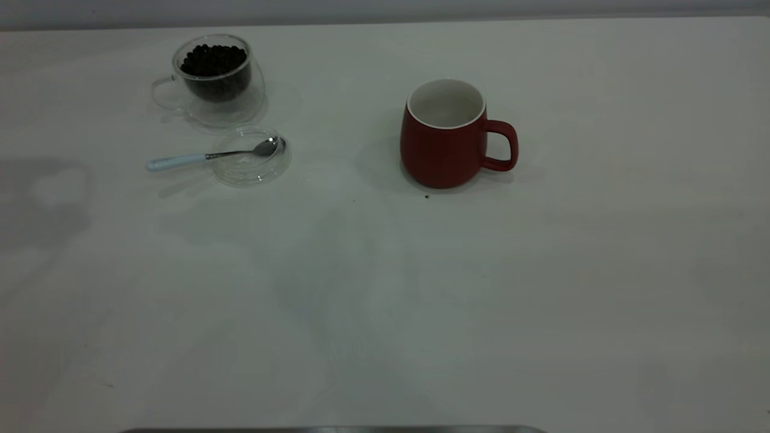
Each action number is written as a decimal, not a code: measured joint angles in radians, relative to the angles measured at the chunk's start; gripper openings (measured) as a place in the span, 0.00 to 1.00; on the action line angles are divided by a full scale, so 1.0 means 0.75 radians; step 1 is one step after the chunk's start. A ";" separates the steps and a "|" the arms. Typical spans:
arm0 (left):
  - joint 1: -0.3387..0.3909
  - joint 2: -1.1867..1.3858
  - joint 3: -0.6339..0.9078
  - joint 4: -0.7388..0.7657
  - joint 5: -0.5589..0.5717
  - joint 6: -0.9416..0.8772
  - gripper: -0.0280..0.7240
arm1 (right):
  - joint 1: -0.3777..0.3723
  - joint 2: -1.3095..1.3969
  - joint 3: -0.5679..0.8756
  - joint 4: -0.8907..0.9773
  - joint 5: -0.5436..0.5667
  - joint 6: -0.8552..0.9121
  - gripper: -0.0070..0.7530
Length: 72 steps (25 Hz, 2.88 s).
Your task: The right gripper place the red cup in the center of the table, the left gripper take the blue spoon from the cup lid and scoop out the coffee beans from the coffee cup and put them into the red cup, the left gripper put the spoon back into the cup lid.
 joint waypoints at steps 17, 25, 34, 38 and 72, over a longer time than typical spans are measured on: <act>-0.002 -0.763 0.091 0.128 0.053 -0.268 0.78 | 0.000 0.000 0.000 0.000 0.000 0.000 0.61; -0.002 -1.163 0.197 0.127 0.054 -0.291 0.78 | 0.000 0.000 0.000 0.000 0.000 0.000 0.61; -0.002 -1.599 0.254 0.149 0.054 -0.222 0.78 | 0.000 0.000 0.000 0.000 0.000 0.000 0.61; -0.014 -1.717 0.406 0.185 0.054 -0.219 0.78 | 0.000 0.000 0.000 0.000 0.000 0.000 0.61; -0.303 -2.326 1.119 0.482 -0.017 -0.404 0.78 | 0.000 0.000 0.000 0.000 0.000 0.000 0.61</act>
